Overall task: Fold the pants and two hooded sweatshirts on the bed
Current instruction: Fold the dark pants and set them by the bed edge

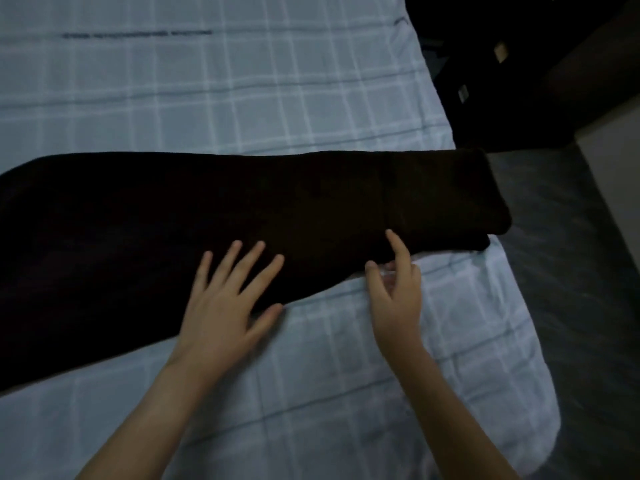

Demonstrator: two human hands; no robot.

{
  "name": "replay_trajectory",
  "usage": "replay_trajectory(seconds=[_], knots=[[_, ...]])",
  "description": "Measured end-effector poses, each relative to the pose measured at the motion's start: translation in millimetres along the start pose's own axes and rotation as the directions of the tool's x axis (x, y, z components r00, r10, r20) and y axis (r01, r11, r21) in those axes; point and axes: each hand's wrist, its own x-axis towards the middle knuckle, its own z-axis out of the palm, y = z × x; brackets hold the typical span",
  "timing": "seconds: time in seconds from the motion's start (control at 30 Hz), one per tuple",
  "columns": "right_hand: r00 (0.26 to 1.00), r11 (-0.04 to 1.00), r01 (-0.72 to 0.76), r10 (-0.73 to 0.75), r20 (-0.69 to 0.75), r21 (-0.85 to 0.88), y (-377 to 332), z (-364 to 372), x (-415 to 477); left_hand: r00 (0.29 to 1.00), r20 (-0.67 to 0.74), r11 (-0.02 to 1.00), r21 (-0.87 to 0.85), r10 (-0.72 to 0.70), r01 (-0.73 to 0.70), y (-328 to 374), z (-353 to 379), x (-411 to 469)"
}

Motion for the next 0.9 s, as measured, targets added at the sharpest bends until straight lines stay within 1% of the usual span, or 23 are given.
replay_trajectory(seconds=[0.03,0.07,0.13,0.23,0.4,0.43,0.47,0.57,0.63,0.67,0.7,0.73,0.8,0.83,0.9], knots=[[0.996,0.991,-0.084,0.081,0.040,0.105,1,-6,7,1.000,-0.003,1.000,-0.006,0.019,-0.019,15,3,10],[0.991,0.977,-0.127,0.116,0.072,0.173,1,-11,14,1.000,-0.008,1.000,-0.011,0.026,-0.027,28,6,20],[0.990,0.959,-0.129,0.109,0.090,0.251,3,-18,24,0.999,-0.014,0.999,-0.020,0.029,-0.029,48,11,39],[0.994,0.913,-0.106,0.095,0.048,0.395,3,-26,40,1.000,-0.002,1.000,-0.021,0.019,-0.019,66,16,59],[0.976,0.876,-0.171,0.213,-0.044,0.451,-3,-42,59,1.000,-0.021,0.999,-0.038,-0.013,0.013,73,12,65],[0.980,0.870,-0.141,0.190,-0.059,0.472,-7,-45,61,1.000,-0.026,0.999,-0.048,-0.012,0.010,73,11,65],[0.989,0.872,-0.082,0.132,-0.071,0.483,-13,-48,64,0.999,-0.036,0.998,-0.064,-0.011,0.009,73,10,64],[0.994,0.875,0.107,-0.086,-0.065,0.472,-29,-56,74,0.997,-0.070,0.993,-0.121,-0.018,0.009,70,6,65],[0.987,0.887,0.157,-0.154,-0.041,0.434,-30,-61,79,0.997,-0.080,0.991,-0.135,-0.019,0.009,69,6,65],[0.990,0.898,0.138,-0.138,-0.030,0.419,-24,-63,80,0.997,-0.074,0.992,-0.128,-0.020,0.010,70,8,65],[0.996,0.908,0.084,-0.087,-0.011,0.411,-16,-64,80,0.998,-0.065,0.994,-0.109,-0.016,0.009,71,10,65],[1.000,0.913,-0.005,-0.001,0.015,0.408,-7,-64,78,0.998,-0.054,0.997,-0.079,-0.008,0.004,72,14,64],[0.978,0.880,-0.208,0.191,0.083,0.427,9,-64,73,0.999,-0.039,1.000,-0.027,0.011,-0.012,74,21,62],[0.967,0.864,-0.255,0.235,0.101,0.434,15,-65,71,0.999,-0.036,1.000,-0.017,0.014,-0.014,74,24,61],[0.970,0.866,-0.241,0.223,0.092,0.438,19,-66,72,0.999,-0.044,1.000,-0.023,0.006,-0.007,72,26,61]])
